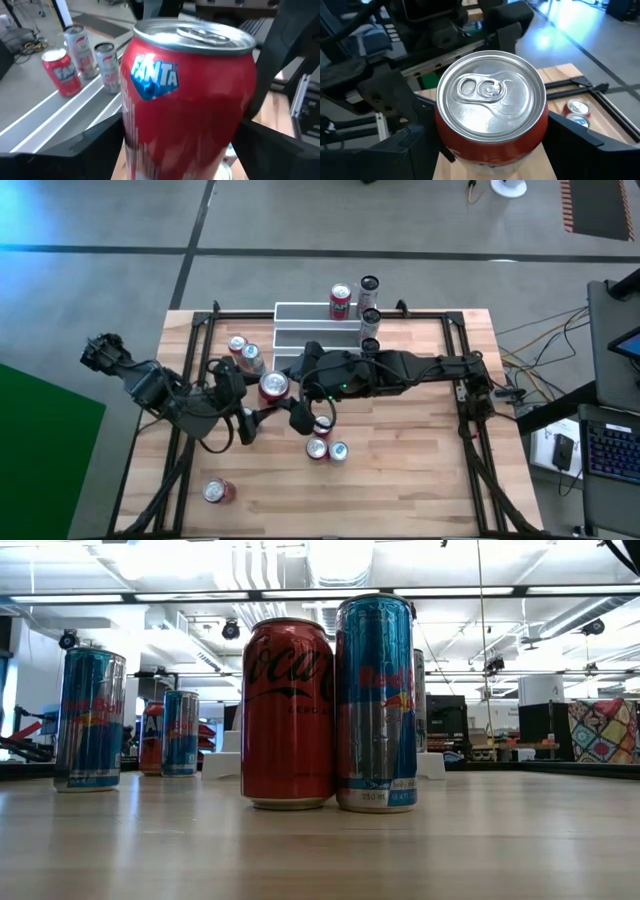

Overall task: Place canned beverage on shelf
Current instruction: Put the bottom orange soda can on the middle tier of the shelf aligned with the other orange soda can

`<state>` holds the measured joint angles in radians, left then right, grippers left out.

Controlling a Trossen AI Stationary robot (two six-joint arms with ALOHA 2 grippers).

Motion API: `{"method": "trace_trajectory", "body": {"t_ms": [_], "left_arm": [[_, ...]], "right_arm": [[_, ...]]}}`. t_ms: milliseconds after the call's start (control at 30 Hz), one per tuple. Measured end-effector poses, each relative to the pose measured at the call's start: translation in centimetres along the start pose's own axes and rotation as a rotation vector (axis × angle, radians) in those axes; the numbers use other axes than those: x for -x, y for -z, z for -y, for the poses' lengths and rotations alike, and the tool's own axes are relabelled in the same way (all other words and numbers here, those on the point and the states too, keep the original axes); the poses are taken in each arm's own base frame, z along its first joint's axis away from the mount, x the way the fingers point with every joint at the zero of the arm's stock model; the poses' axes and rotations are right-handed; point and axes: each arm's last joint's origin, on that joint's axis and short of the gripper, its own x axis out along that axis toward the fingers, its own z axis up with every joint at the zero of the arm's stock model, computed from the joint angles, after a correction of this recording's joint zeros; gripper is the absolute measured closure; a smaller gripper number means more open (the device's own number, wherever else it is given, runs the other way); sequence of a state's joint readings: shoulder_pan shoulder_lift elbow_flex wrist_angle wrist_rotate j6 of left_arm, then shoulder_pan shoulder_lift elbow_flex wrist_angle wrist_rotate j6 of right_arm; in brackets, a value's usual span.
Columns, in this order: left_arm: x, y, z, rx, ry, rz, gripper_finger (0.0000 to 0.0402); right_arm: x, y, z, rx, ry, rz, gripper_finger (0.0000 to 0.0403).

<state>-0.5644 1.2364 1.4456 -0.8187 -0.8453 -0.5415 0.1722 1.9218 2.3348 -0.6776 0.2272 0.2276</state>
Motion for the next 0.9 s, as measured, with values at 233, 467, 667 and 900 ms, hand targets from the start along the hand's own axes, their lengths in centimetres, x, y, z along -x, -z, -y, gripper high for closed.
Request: {"method": "trace_trajectory", "body": {"t_ms": [233, 467, 667, 900], "left_arm": [[-0.6, 0.0, 0.1, 0.026, -0.019, 0.004, 0.0066], [-0.8, -0.3, -0.1, 0.047, -0.022, 0.008, 0.0070], [-0.9, -0.5, 0.1, 0.037, -0.005, 0.021, 0.0112], [-1.2, -0.7, -0.2, 0.042, -0.011, 0.023, 0.0112]], "right_arm": [[0.2, -0.1, 0.0, 0.009, -0.018, 0.002, 0.0124], [1.1, -0.5, -0.1, 0.016, -0.031, 0.007, 0.0124], [1.4, -0.4, 0.0, 0.002, -0.033, -0.017, 0.0119], [1.6, -0.4, 0.0, -0.005, -0.034, -0.032, 0.0108]]}}
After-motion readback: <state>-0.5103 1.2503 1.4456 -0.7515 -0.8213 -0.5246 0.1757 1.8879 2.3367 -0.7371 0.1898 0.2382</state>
